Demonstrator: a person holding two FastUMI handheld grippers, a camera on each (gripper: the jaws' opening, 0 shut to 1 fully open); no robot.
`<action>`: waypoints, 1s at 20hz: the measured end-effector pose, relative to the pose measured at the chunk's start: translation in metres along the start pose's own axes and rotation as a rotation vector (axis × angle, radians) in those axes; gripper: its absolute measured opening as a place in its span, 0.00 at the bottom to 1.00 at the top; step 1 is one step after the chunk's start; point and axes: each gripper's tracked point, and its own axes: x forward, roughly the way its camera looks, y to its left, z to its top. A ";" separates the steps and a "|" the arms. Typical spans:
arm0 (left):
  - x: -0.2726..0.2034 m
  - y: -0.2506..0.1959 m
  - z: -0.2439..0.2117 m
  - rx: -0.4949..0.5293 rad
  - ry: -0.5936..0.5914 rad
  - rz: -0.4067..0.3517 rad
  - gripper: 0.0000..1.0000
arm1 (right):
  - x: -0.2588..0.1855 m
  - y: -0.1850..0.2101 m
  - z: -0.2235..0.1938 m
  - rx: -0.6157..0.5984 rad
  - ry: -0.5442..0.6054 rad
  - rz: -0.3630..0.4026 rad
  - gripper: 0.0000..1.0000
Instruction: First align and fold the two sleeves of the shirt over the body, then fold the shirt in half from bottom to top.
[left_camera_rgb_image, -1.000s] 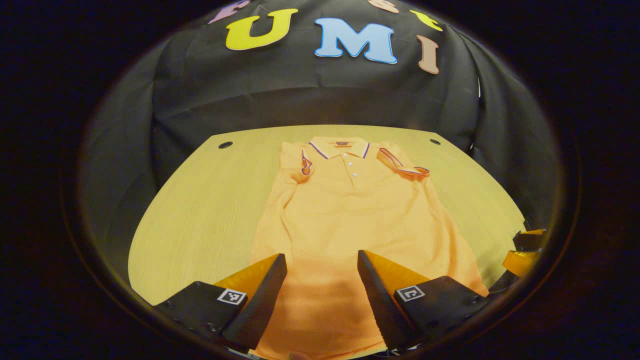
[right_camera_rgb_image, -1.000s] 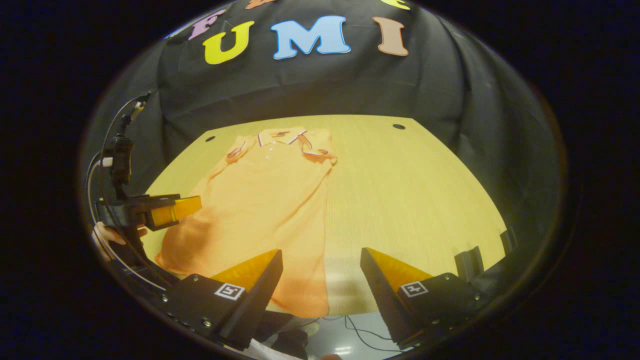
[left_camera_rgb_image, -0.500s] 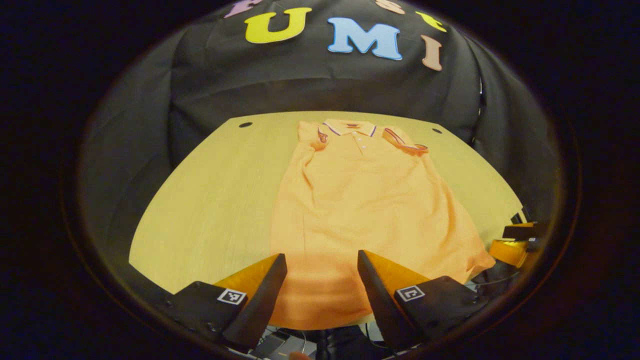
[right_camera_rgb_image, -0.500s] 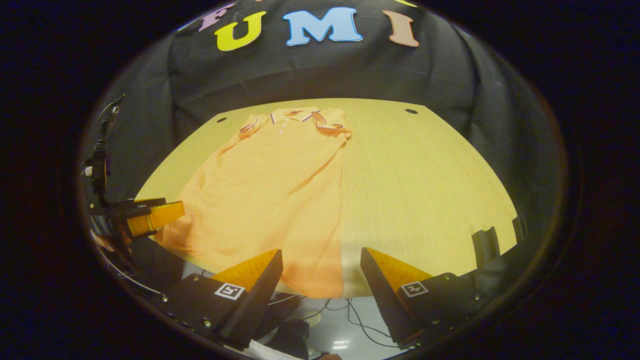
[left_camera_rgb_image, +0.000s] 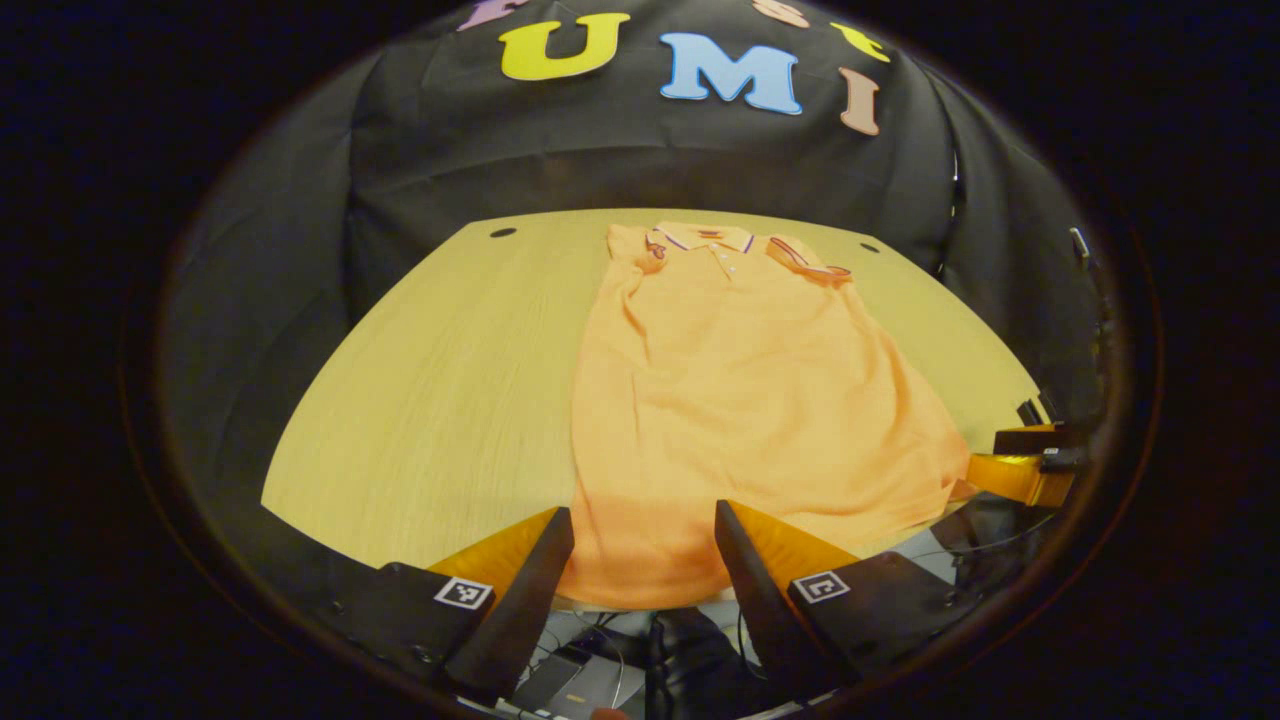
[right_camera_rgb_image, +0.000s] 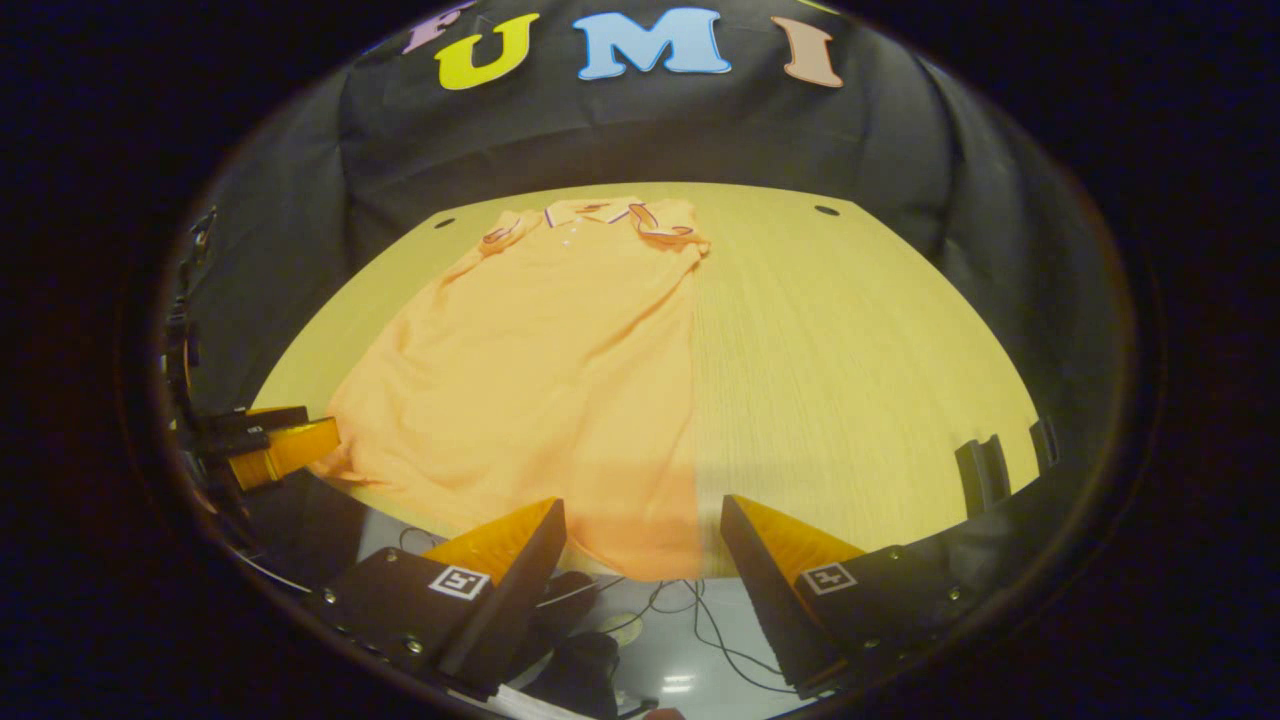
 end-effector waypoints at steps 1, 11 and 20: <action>-0.001 0.001 -0.003 0.004 0.002 0.001 0.93 | 0.002 -0.002 -0.003 -0.002 0.007 -0.005 0.97; 0.009 0.005 -0.026 -0.014 0.042 0.019 0.93 | 0.017 0.001 -0.020 -0.019 0.063 -0.019 0.98; 0.022 -0.016 -0.023 0.064 0.038 0.014 0.80 | 0.019 0.006 -0.016 -0.027 0.046 -0.034 0.75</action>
